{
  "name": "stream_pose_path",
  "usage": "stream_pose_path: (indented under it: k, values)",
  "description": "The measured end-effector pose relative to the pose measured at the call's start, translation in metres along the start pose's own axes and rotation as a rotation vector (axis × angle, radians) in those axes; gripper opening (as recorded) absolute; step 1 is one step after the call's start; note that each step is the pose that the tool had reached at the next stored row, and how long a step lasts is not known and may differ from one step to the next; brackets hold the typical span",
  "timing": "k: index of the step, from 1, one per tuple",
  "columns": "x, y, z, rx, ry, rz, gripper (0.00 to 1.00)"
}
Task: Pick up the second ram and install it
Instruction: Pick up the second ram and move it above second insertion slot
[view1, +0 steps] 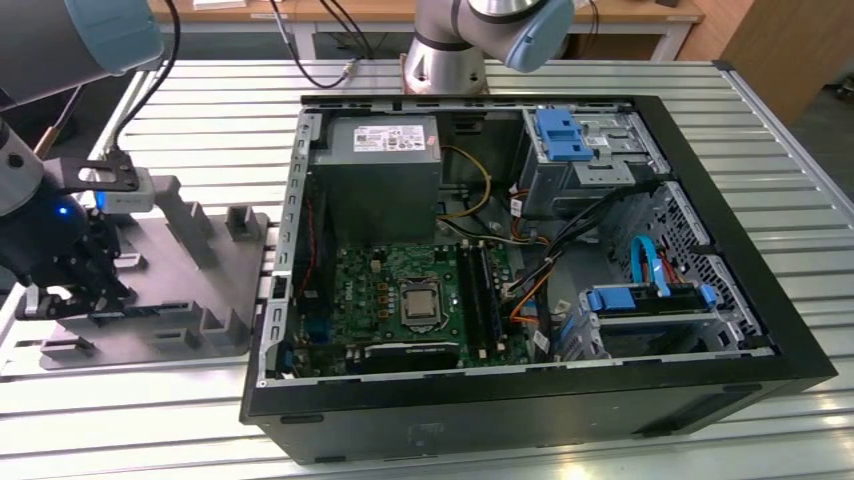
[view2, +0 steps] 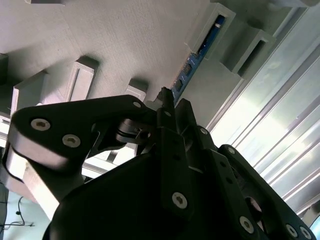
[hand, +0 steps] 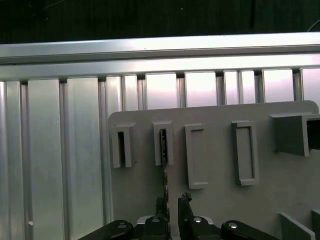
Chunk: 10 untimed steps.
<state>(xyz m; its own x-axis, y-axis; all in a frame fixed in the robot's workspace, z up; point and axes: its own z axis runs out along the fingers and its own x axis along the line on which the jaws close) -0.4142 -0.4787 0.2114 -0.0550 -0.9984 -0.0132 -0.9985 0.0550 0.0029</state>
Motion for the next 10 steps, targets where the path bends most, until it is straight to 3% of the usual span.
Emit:
stream_pose_path:
  k: [10]
  values:
    - [0.0032,-0.0002,0.0106,-0.0020,0.0008,-0.044,0.24]
